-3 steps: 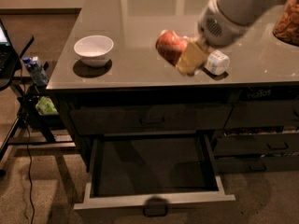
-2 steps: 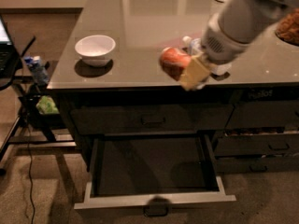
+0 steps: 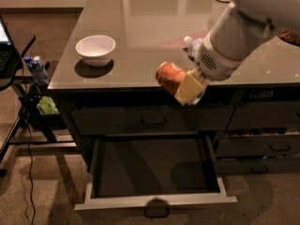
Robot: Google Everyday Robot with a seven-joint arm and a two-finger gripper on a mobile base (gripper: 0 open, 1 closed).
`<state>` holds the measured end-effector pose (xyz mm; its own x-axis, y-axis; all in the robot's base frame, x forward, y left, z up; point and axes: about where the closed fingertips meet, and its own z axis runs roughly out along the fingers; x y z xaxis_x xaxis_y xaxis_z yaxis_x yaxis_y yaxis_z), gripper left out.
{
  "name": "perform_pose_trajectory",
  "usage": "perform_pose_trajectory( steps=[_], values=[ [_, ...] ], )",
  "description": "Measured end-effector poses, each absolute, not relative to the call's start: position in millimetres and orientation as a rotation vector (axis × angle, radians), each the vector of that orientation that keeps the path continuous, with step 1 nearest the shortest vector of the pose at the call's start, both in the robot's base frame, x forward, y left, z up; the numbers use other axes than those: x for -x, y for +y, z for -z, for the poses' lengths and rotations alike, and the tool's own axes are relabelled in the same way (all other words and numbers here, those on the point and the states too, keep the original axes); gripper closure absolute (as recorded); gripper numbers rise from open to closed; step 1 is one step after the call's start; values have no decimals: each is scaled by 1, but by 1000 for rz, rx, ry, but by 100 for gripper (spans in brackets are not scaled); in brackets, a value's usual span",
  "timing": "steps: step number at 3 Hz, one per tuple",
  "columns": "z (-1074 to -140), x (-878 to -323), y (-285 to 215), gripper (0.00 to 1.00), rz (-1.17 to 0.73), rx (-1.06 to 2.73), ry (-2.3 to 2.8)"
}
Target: Place coke can into middle drawer
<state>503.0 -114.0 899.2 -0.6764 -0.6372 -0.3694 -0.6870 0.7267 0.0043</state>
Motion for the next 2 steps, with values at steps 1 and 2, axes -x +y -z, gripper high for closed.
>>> perform_pose_trajectory(
  steps=[1,2],
  values=[
    [-851,-475,-105,100,-291,995,2674],
    [-795,-446,-93,100,-381,983,2772]
  ],
)
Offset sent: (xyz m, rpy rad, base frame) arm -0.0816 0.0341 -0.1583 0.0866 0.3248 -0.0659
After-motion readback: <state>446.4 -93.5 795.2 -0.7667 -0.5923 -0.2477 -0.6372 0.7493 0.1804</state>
